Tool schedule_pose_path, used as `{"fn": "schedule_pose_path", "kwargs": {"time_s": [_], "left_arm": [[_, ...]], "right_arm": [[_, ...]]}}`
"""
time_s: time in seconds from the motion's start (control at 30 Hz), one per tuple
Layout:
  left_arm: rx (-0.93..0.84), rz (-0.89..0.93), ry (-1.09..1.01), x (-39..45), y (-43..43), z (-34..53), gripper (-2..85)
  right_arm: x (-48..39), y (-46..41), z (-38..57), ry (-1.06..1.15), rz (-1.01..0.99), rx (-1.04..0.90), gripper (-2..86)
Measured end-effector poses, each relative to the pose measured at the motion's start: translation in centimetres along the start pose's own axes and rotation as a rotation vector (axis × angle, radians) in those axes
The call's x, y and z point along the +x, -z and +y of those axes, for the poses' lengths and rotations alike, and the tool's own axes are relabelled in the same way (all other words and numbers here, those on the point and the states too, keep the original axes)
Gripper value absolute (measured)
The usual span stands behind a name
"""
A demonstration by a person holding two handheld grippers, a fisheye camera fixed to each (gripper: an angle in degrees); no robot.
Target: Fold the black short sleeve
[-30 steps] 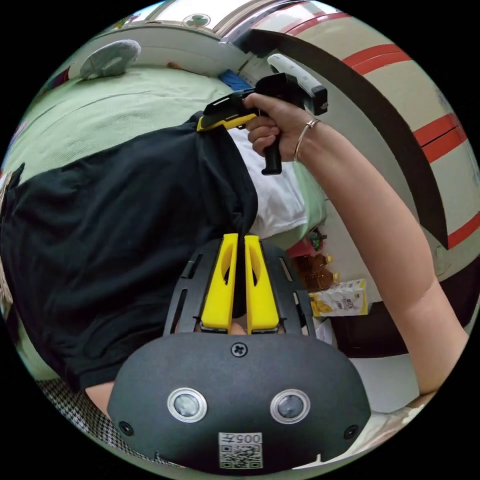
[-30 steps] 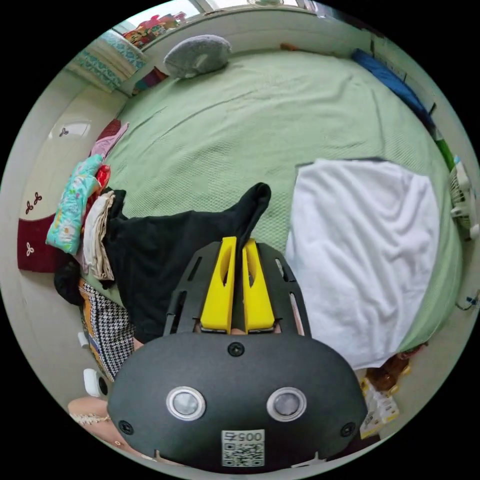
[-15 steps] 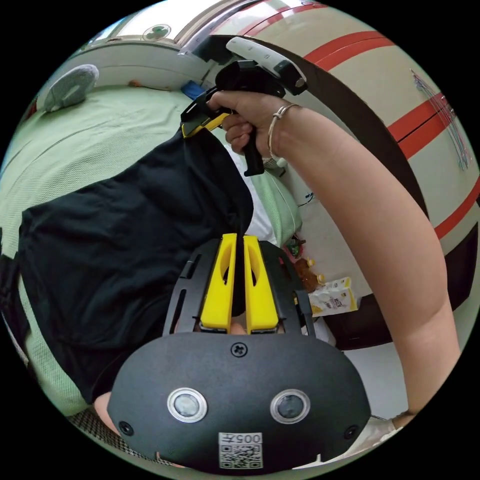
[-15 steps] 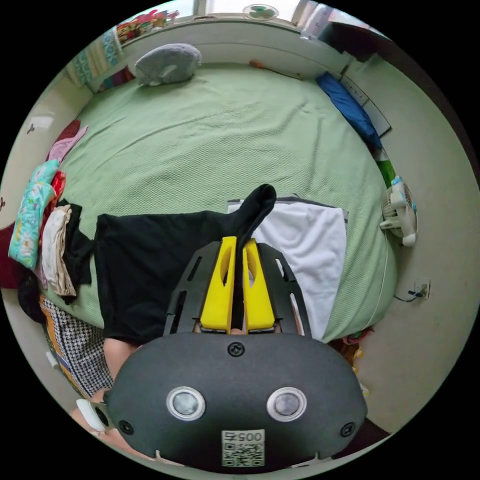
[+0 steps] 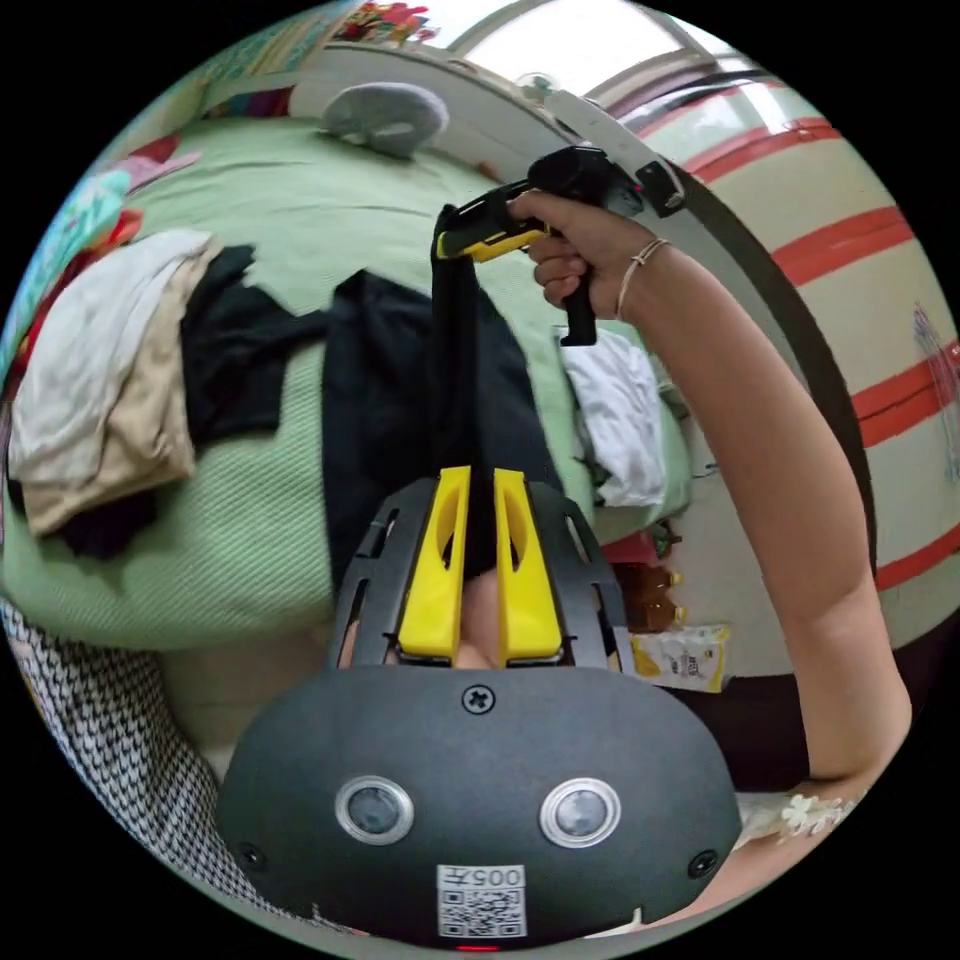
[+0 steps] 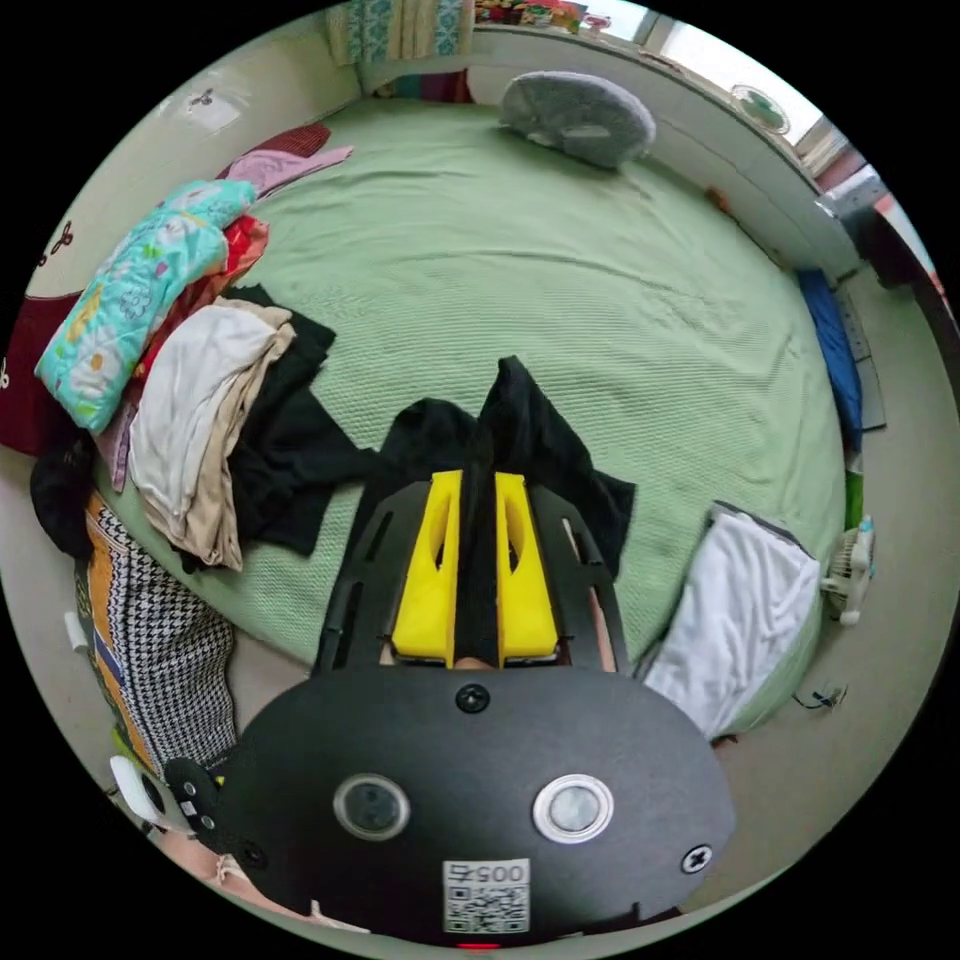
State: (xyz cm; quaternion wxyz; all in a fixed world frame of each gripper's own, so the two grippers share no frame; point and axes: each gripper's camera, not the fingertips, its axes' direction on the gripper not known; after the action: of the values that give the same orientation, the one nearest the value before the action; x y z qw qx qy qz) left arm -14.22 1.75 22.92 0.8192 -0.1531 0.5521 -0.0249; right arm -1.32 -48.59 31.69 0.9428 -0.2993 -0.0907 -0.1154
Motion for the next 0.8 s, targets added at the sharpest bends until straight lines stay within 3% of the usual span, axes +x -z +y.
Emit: {"fn": "schedule_pose_path", "kwargs": {"time_s": [0.13,0.23,0.53,0.8], "left_arm": [[-0.024,-0.025,0.114,-6.4,-0.1,1.7,5.7],[-0.044,-0.026,0.089,-7.8,-0.8,1.5,6.2],[-0.146,-0.057,-0.004,-9.1,-5.6,-0.9,11.6],[-0.164,-0.117,0.035,-11.8,-6.4,-0.8,9.0]], "right_arm": [[-2.8,-0.1,-0.1,0.075,-0.129,0.066,7.1],[-1.7,1.1,1.2,0.105,-0.072,0.089,7.5],[6.3,-2.1,7.0,-0.071,-0.086,0.025,9.1],[-1.6,-4.1,2.4,0.07,-0.085,0.036,11.1]]}}
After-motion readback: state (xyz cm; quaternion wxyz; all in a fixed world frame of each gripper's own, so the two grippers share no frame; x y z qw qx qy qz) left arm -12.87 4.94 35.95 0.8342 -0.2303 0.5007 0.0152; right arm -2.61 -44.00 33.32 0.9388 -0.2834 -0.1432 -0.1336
